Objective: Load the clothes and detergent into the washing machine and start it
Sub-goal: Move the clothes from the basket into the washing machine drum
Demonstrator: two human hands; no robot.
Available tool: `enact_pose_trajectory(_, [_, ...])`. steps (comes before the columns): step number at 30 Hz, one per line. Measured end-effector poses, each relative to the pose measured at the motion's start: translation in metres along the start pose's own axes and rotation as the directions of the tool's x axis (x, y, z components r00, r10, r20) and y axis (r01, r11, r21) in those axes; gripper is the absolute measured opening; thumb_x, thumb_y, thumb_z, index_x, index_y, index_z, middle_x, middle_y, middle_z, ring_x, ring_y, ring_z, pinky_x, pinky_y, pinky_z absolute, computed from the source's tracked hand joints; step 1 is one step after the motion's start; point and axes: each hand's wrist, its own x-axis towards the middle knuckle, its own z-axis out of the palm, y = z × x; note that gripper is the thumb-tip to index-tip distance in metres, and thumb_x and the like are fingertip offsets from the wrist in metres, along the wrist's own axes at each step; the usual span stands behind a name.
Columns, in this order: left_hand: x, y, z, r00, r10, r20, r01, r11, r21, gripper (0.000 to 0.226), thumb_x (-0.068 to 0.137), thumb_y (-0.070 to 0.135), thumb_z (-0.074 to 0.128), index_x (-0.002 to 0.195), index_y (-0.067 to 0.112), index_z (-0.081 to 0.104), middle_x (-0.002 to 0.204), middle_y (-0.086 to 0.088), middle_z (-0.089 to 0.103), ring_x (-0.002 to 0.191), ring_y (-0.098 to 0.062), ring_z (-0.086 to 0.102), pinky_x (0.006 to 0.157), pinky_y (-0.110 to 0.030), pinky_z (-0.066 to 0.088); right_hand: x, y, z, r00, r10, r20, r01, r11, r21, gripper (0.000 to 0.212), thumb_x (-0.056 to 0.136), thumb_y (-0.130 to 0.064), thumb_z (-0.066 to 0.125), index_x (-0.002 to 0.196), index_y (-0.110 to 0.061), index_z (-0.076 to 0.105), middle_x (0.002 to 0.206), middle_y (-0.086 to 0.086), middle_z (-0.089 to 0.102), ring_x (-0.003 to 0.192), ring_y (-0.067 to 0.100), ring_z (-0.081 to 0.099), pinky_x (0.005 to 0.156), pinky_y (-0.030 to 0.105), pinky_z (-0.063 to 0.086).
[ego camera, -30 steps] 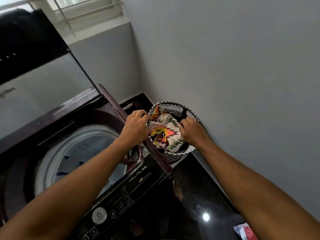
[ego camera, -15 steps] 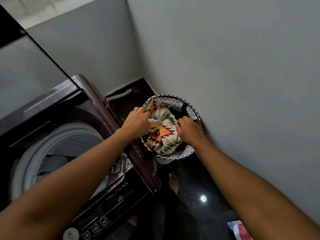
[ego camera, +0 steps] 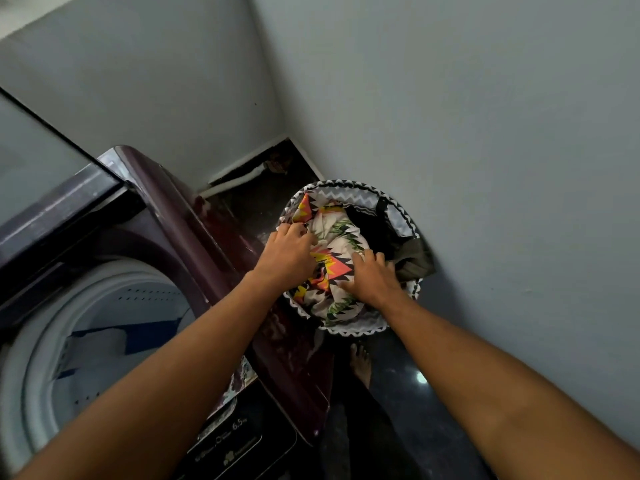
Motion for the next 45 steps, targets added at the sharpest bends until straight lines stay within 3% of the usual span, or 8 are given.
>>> enact_pose_trajectory(7, [0.002,-0.004,0.004,1.000,-0.028,0.005,0.028,0.998,-0.064,0.041,0.092,0.022,0.050,0.133,0.019,0.056,0.142,-0.006,0.044,0.133,-0.027,0.031,0.108,-0.043,0.031,0.009,-0.004,0.009,0.997,-0.049,-0.063,0.058,0.985,0.164,0.042,0.090,0.003,0.047,0.131,-0.005,0.047,0.135,0.023,0.048,0.113,0.041,0.056,0.086,0.046,0.049])
enact_pose_trajectory(23, [-0.006,-0.002,0.008,0.974,-0.091,0.208,0.107,0.992,-0.067,0.096,0.087,0.033,0.067,0.158,0.018,0.004,0.158,-0.008,0.025,0.142,-0.034,0.027,0.112,-0.052,0.029,-0.035,-0.036,-0.084,0.816,0.141,-0.560,0.189,0.851,0.490,0.016,0.077,-0.013,0.037,0.061,-0.014,0.042,0.057,0.017,0.053,0.051,0.030,0.045,0.053,0.032,0.025])
enact_pose_trajectory(27, [-0.002,0.003,0.003,0.974,-0.106,0.200,0.130,0.985,-0.114,0.051,0.093,0.034,0.053,0.140,0.018,0.044,0.130,-0.012,0.058,0.122,-0.035,0.051,0.096,-0.046,0.040,-0.039,-0.042,-0.104,0.679,0.197,-0.708,0.312,0.795,0.520,0.017,0.071,-0.004,0.042,0.058,0.001,0.052,0.048,0.017,0.040,0.047,0.024,0.028,0.054,0.030,0.018])
enact_pose_trajectory(32, [-0.002,0.012,-0.010,0.981,-0.136,-0.137,0.050,0.865,-0.499,0.032,0.093,0.037,0.041,0.103,0.016,0.064,0.110,-0.006,0.059,0.099,-0.029,0.056,0.081,-0.037,0.047,-0.035,-0.038,-0.111,0.867,0.219,-0.448,0.025,0.878,0.477,0.029,0.081,-0.019,0.039,0.078,-0.003,0.063,0.081,0.025,0.066,0.069,0.039,0.056,0.056,0.037,0.035])
enact_pose_trajectory(36, [-0.017,0.018,-0.031,0.924,-0.300,-0.237,-0.009,0.603,-0.798,0.021,0.097,0.027,0.042,0.086,0.030,0.059,0.071,0.006,0.053,0.061,-0.008,0.045,0.061,-0.034,0.036,-0.033,-0.029,-0.106,0.957,0.291,0.012,-0.283,0.921,0.267,0.064,0.086,-0.037,0.063,0.141,-0.013,0.043,0.142,0.016,0.045,0.131,0.037,0.042,0.102,0.052,0.039])
enact_pose_trajectory(39, [-0.027,0.021,-0.039,0.905,-0.321,-0.279,-0.060,0.553,-0.831,0.026,0.100,0.023,0.041,0.075,0.018,0.042,0.064,0.005,0.041,0.057,-0.006,0.035,0.058,-0.034,0.034,-0.033,-0.031,-0.109,0.984,0.156,0.088,-0.177,0.927,0.331,0.107,0.079,-0.034,0.074,0.155,-0.030,-0.002,0.162,0.011,0.002,0.147,0.037,0.007,0.113,0.062,0.017])
enact_pose_trajectory(41, [-0.035,0.025,-0.050,0.905,-0.302,-0.300,-0.110,0.516,-0.850,0.027,0.103,0.023,0.041,0.078,0.013,0.044,0.066,0.004,0.040,0.058,-0.004,0.035,0.056,-0.027,0.032,-0.033,-0.036,-0.114,1.000,0.008,-0.021,-0.001,0.950,0.314,0.109,0.076,-0.036,0.076,0.155,-0.037,0.000,0.164,-0.001,-0.006,0.149,0.032,-0.003,0.116,0.064,0.009])
enact_pose_trajectory(45, [-0.047,0.034,-0.082,0.896,-0.263,-0.357,-0.204,0.471,-0.858,0.030,0.105,0.033,0.041,0.092,0.008,0.051,0.074,0.000,0.045,0.062,-0.005,0.040,0.060,-0.028,0.036,-0.037,-0.058,-0.135,0.986,-0.090,-0.141,0.135,0.926,0.351,0.062,0.086,-0.048,0.057,0.141,-0.025,0.044,0.147,0.010,0.045,0.135,0.034,0.035,0.108,0.051,0.031])
